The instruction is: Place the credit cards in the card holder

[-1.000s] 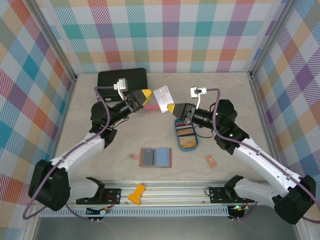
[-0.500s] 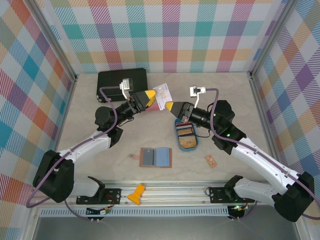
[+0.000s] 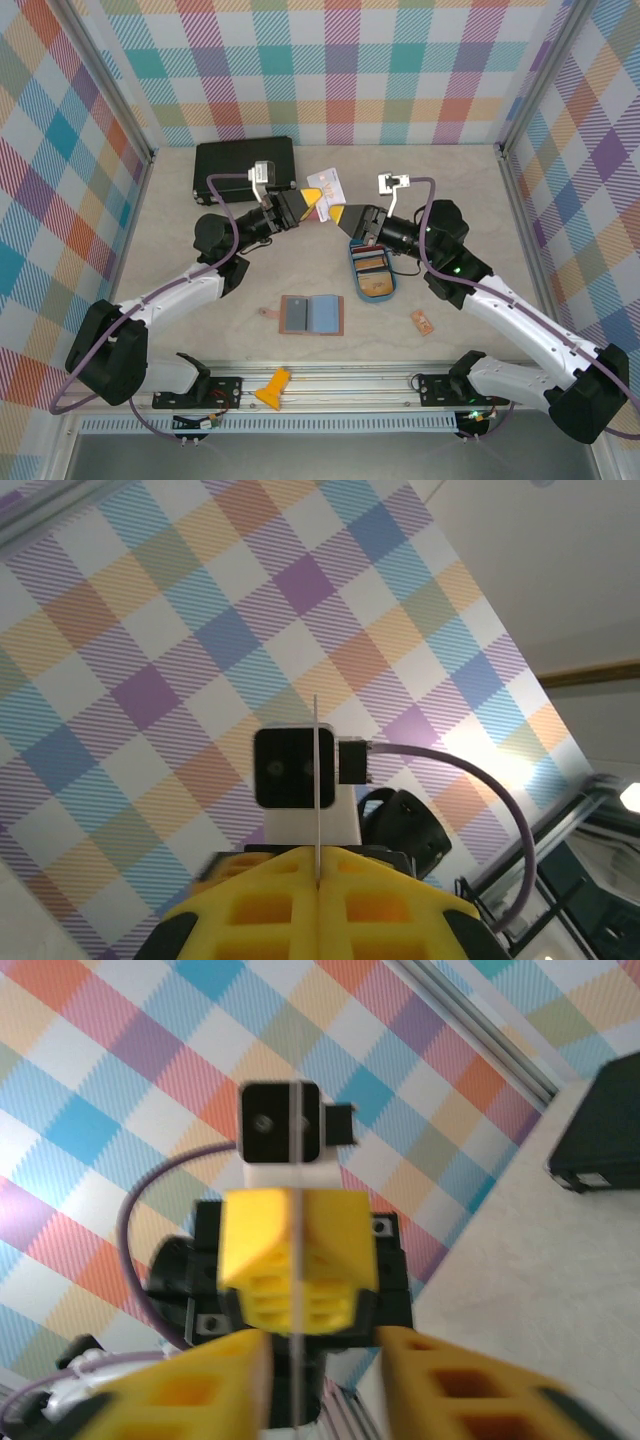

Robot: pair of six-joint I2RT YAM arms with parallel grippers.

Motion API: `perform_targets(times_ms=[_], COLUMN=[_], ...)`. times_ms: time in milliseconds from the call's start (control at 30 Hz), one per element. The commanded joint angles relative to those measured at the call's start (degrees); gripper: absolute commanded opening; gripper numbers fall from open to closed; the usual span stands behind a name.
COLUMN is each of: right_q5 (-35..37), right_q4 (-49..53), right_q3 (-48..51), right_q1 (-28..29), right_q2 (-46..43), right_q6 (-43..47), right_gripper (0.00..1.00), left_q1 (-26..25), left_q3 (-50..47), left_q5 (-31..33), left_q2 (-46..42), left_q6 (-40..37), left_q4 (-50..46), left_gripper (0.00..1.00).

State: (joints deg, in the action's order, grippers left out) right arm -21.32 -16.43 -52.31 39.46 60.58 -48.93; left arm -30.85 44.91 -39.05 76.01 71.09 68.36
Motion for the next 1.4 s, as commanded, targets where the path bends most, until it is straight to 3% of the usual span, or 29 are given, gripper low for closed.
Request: perform_targets(times_ms=[0, 167, 400, 633, 767, 900, 1100, 1367], right_q5=[-2.6, -12.5, -23.1, -24.5, -21.4, -21.1, -19.3, -22.8], right_q4=[10.0, 13.5, 19.8, 21.8, 21.4, 18.3, 18.4, 12.0], right_q3=[-4.0, -6.0, -10.4, -11.7, -10.2, -8.3, -6.5, -6.3], right_q1=[-1.1, -7.9, -10.5, -10.5, -10.6, -10.5, -10.5, -10.5], right_q2=[-3.0, -4.3, -2.7, -0.2, -1.4, -2.0, -4.5, -2.4], right_q6=[7.8, 6.8, 10.3, 9.3, 8.6, 6.2, 6.8, 2.9], right_gripper=[0.76, 0.65, 0.57, 0.47, 0.48, 0.41, 0.40, 0.29], left_q1=[-0.4, -0.4, -0.4, -0.4, -0.5, -0.6, -0.6, -1.5], left_q3=[2.9, 5.7, 5.9, 5.5, 4.9, 4.8, 4.8, 4.9], left_q5=[-4.7, -11.5, -13.7, -14.0, -13.1, -11.2, -10.4, -10.5], left_q2=[-2.8, -5.4, -6.7, -6.9, -6.9, -7.3, -7.0, -5.6], left_q6=[-5.0, -14.9, -14.9, -13.1, -10.1, -8.0, -5.5, -3.8], left_q4=[-5.5, -22.7, -25.3, -23.9, -19.5, -18.6, -16.4, -14.7], left_gripper=[0.00, 0.00, 0.00, 0.00, 0.00, 0.00, 0.00, 0.00])
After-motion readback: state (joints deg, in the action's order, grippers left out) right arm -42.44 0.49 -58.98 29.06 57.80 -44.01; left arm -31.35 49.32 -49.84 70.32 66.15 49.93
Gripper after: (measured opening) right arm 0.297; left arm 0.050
